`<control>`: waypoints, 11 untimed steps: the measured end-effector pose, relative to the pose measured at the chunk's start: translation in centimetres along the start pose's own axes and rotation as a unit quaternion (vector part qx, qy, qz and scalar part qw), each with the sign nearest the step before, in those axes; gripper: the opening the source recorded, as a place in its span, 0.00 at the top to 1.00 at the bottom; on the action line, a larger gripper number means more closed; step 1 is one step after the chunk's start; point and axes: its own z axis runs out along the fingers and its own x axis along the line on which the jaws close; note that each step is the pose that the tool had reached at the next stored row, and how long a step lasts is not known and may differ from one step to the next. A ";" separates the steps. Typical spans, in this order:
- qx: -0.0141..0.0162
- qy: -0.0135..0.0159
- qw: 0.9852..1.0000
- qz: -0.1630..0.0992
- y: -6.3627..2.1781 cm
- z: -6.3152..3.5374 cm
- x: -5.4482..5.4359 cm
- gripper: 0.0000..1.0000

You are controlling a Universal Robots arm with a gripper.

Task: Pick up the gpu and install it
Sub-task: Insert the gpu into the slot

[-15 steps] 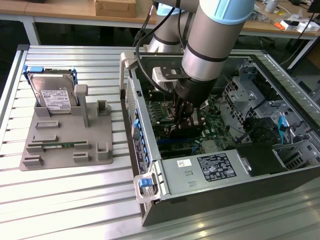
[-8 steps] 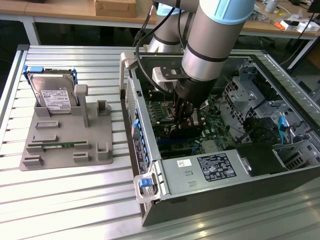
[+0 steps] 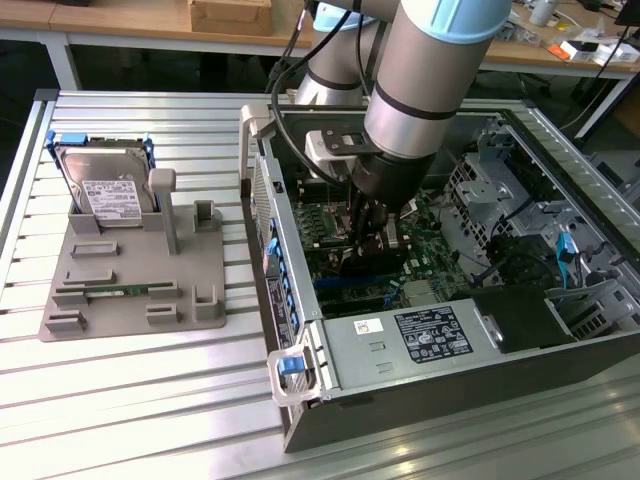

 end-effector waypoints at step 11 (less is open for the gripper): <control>0.000 0.000 1.000 -0.007 0.00 0.10 0.0 0.75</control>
